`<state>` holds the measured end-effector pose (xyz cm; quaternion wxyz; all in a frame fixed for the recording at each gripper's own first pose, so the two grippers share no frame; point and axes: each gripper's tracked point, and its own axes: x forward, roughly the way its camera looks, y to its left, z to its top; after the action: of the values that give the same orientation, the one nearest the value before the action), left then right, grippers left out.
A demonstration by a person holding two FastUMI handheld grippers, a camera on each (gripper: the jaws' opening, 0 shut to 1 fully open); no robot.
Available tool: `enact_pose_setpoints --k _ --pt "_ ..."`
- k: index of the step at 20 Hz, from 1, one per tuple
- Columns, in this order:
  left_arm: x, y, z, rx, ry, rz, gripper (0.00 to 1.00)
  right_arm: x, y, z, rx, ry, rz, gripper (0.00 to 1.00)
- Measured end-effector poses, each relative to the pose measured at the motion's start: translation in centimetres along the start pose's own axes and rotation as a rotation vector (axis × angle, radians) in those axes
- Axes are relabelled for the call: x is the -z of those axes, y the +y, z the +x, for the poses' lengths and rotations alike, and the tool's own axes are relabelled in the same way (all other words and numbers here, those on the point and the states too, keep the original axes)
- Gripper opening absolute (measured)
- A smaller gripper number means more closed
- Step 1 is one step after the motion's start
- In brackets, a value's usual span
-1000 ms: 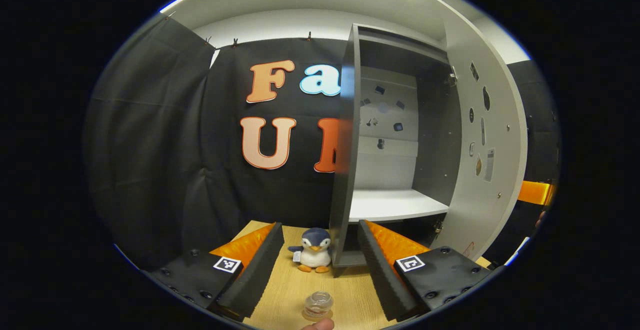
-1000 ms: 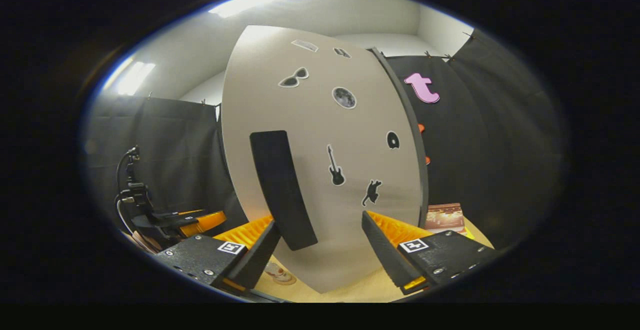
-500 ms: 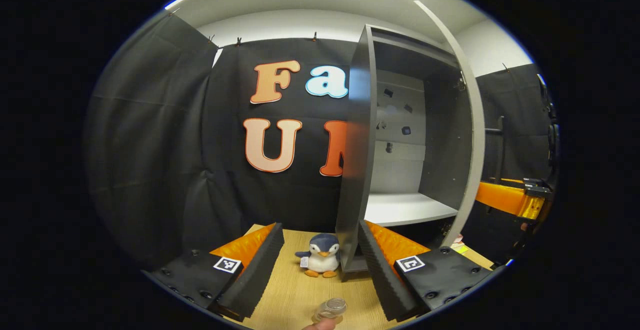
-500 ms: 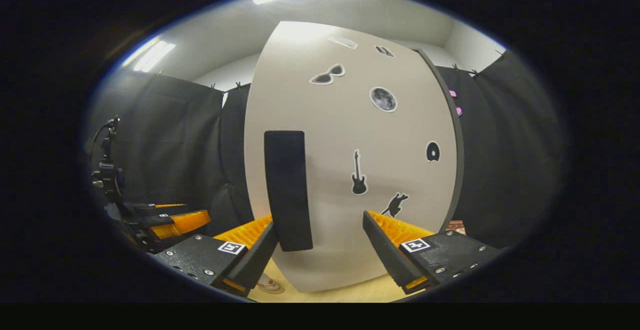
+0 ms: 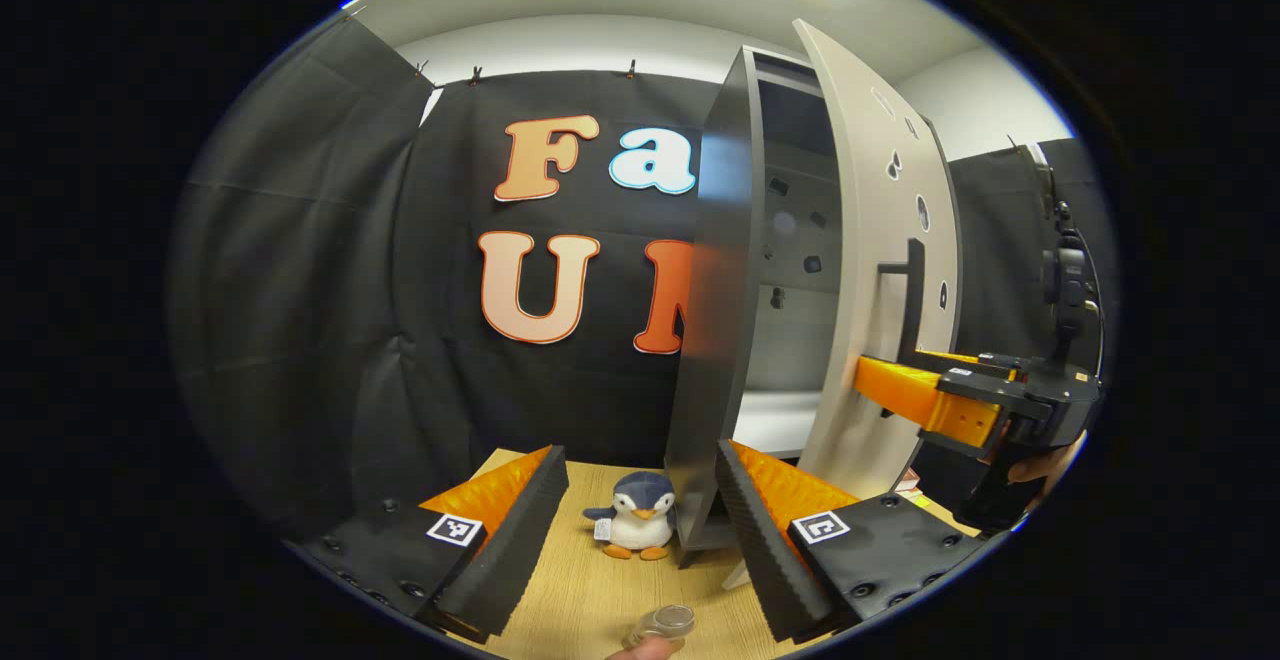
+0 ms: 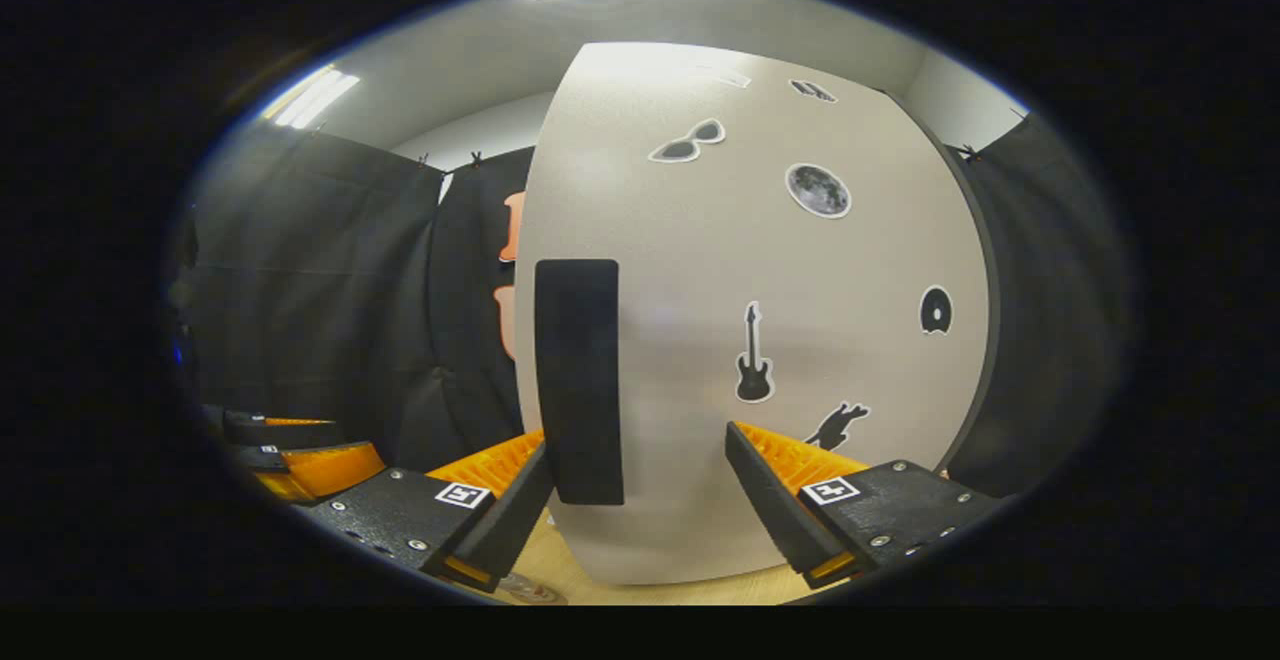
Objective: Open the cabinet door with the right hand, grasp the bottle in the cabinet with the left hand and place it on the coaster, then close the cabinet door with the right hand.
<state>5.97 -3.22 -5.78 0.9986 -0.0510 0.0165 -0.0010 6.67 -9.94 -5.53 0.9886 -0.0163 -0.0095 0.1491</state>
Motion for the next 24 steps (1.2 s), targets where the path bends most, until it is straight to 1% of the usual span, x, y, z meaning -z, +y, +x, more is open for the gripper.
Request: enact_pose_setpoints --k 1,2,3,6,7,8,10,11,14,15,18,21,24 --pt "0.1 0.3 0.1 -0.005 0.003 0.000 0.94 0.1 0.2 0.2 0.004 -0.001 0.010 0.97" --pt "0.1 0.7 0.4 -0.006 0.003 0.000 0.99 0.2 0.1 0.4 0.017 -0.005 0.016 0.98" --pt "0.0 1.0 0.4 -0.008 0.002 0.000 0.94 0.0 0.1 0.6 0.035 -0.013 0.003 0.98" --pt "0.2 2.1 0.9 -0.014 0.008 -0.007 0.94 0.3 -0.6 1.0 0.085 -0.015 -0.042 0.98" --pt "0.2 2.1 1.1 -0.013 0.009 -0.012 0.96 0.6 -0.5 1.3 0.098 -0.017 -0.040 0.98" --pt "0.3 2.3 1.1 -0.015 0.010 -0.015 0.94 0.8 -0.4 1.5 0.108 -0.018 -0.035 0.98" --pt "0.4 2.6 1.2 -0.016 0.014 -0.021 0.94 1.5 -0.7 2.2 0.127 -0.014 -0.021 0.98" --pt "0.6 2.5 1.0 -0.017 0.019 -0.025 0.99 1.8 -0.9 2.6 0.140 -0.011 -0.009 0.97" --pt "0.7 2.7 0.9 -0.013 0.022 -0.032 0.96 1.9 -1.0 2.9 0.168 -0.019 -0.009 0.97" --pt "0.7 2.8 1.4 -0.013 0.021 -0.030 0.94 1.9 -1.2 3.1 0.179 -0.021 -0.008 0.97" --pt "0.4 3.0 1.5 -0.010 0.014 -0.029 0.94 2.2 -1.7 3.7 0.210 -0.019 -0.007 0.97" --pt "-0.1 2.8 1.3 -0.008 0.003 -0.026 0.94 2.1 -1.7 4.0 0.222 -0.015 -0.006 0.97" --pt "-0.3 2.2 1.2 -0.001 0.004 -0.020 0.94 2.2 -1.6 3.9 0.218 -0.009 -0.007 0.97"
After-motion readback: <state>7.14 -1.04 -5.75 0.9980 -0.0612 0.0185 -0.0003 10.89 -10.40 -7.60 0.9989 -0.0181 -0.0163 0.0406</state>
